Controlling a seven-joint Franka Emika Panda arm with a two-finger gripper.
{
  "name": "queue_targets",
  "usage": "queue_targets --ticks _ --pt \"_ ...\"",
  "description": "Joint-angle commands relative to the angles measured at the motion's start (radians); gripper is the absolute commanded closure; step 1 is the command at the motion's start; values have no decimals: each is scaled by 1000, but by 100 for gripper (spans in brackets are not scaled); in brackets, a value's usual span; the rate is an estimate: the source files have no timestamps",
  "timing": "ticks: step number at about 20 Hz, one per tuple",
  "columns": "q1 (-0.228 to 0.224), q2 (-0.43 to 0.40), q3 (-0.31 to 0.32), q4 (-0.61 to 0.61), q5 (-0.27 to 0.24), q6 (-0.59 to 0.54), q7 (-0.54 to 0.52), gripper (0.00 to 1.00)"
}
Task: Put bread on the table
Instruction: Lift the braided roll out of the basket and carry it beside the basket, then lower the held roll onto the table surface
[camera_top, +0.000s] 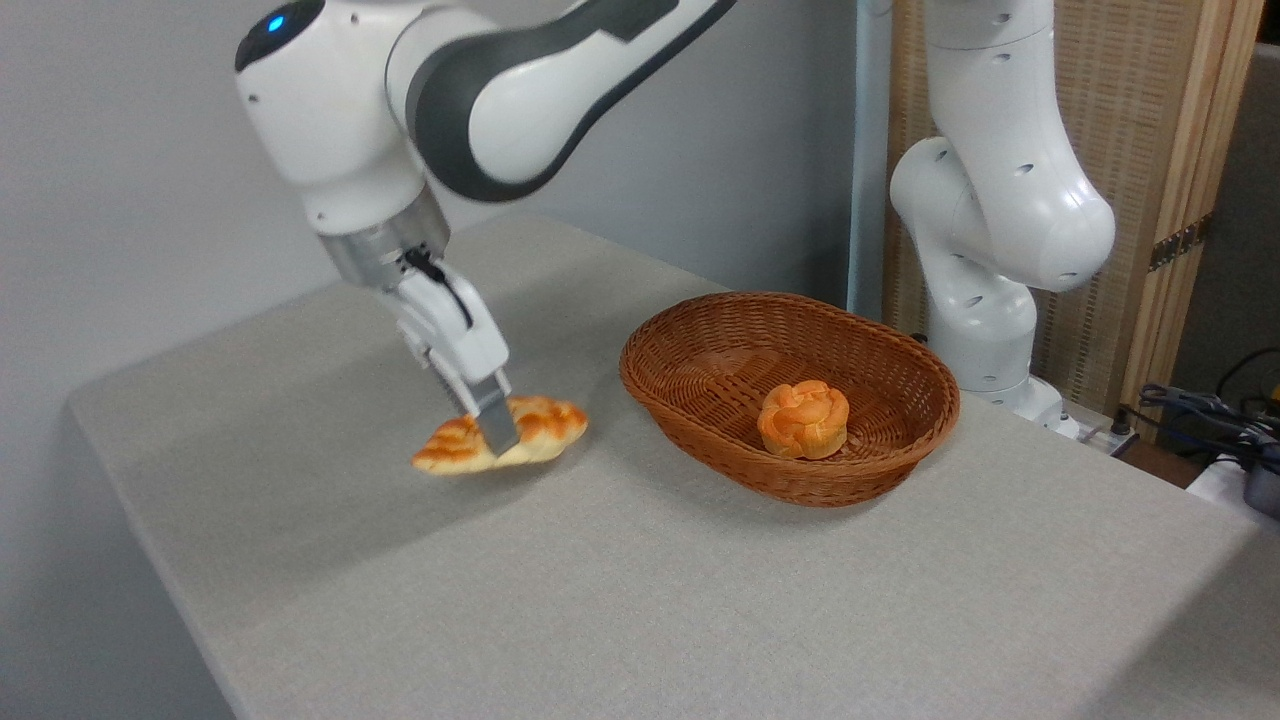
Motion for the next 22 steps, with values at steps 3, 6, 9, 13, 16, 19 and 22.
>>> queue_targets --ticks 3,6,9,13,16,19,22 --pt "-14 54 -17 21 22 92 -40 12" --pt "-14 57 -17 21 23 106 -35 0" --pt "-14 57 -17 22 23 112 -28 0" --pt "-11 56 -17 25 22 112 -34 0" --pt "-10 53 -16 25 22 112 -34 0" --pt "-10 53 -17 27 22 112 -38 0" --pt "-7 46 -13 27 23 112 -37 0"
